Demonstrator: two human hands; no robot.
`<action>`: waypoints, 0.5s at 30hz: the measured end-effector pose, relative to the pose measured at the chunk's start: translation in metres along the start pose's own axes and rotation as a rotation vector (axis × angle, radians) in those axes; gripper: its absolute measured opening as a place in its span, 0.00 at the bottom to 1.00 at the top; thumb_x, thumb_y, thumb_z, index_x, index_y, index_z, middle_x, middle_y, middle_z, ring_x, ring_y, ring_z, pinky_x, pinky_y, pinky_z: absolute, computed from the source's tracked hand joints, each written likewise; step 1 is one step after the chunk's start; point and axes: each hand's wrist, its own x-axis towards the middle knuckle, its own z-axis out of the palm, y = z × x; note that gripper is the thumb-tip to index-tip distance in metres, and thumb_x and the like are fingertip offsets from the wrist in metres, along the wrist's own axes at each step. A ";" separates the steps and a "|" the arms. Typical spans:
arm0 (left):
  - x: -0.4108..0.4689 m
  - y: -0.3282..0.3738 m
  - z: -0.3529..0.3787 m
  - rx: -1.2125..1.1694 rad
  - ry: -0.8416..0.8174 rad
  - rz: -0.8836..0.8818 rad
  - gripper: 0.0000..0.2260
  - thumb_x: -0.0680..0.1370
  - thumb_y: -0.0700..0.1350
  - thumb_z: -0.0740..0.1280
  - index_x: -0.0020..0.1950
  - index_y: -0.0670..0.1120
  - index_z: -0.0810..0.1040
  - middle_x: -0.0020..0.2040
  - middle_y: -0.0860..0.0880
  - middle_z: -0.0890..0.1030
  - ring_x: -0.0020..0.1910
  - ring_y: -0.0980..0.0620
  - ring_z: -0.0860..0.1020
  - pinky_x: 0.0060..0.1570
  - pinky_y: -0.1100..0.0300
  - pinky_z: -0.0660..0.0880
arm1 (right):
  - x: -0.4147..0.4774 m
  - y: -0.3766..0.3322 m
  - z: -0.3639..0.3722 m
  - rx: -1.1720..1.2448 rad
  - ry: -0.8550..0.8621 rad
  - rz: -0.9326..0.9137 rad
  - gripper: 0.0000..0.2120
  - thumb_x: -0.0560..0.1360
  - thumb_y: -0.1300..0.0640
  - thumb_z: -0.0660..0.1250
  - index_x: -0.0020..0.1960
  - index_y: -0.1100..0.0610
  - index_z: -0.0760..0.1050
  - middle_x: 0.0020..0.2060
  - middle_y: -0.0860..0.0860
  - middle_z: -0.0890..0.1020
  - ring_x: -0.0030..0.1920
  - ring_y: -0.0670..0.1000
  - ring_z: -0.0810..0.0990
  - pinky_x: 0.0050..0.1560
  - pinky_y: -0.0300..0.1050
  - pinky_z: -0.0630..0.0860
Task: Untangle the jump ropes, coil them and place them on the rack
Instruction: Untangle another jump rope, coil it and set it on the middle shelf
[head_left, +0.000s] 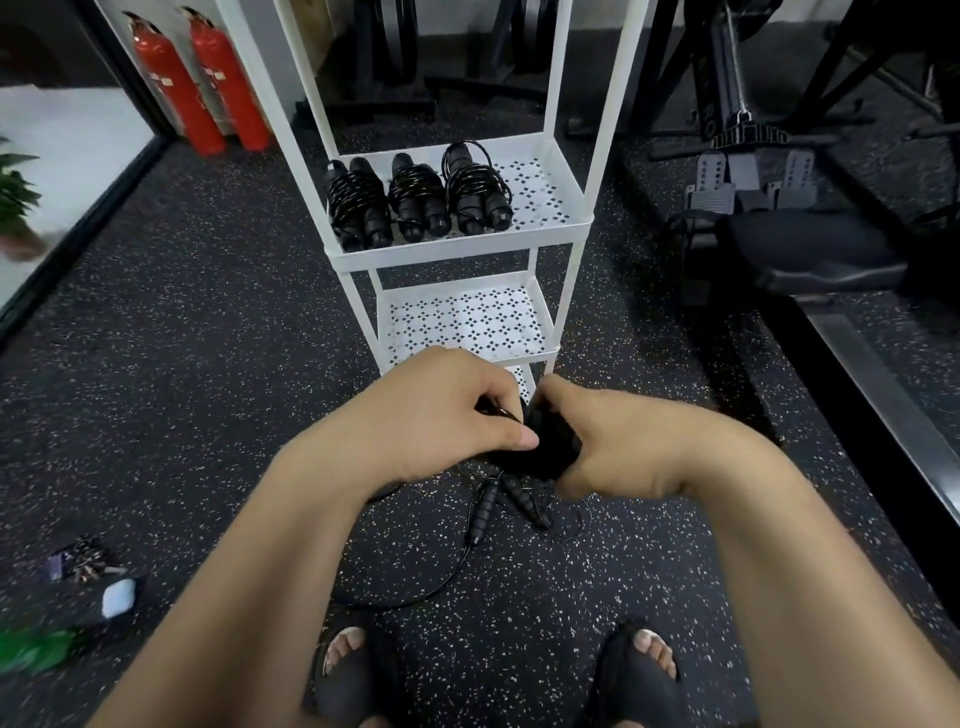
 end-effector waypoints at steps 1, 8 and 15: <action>0.000 0.000 0.000 -0.011 -0.008 -0.005 0.07 0.76 0.54 0.79 0.42 0.54 0.85 0.33 0.55 0.83 0.29 0.60 0.75 0.31 0.63 0.69 | 0.000 -0.001 0.001 -0.026 -0.027 0.004 0.25 0.73 0.59 0.76 0.61 0.48 0.66 0.46 0.51 0.82 0.42 0.52 0.81 0.37 0.49 0.77; 0.005 -0.007 -0.012 -0.058 0.054 0.019 0.06 0.74 0.53 0.80 0.45 0.58 0.84 0.45 0.58 0.86 0.45 0.56 0.84 0.46 0.56 0.79 | 0.000 -0.001 0.011 0.285 -0.112 -0.077 0.34 0.72 0.53 0.85 0.66 0.50 0.65 0.46 0.56 0.88 0.36 0.51 0.84 0.38 0.54 0.82; 0.007 -0.024 -0.016 -0.030 0.249 0.129 0.06 0.76 0.58 0.77 0.46 0.59 0.83 0.49 0.62 0.82 0.57 0.61 0.75 0.62 0.55 0.72 | 0.005 -0.013 0.014 0.441 0.147 -0.138 0.23 0.76 0.36 0.75 0.59 0.48 0.71 0.37 0.48 0.87 0.33 0.49 0.87 0.40 0.45 0.77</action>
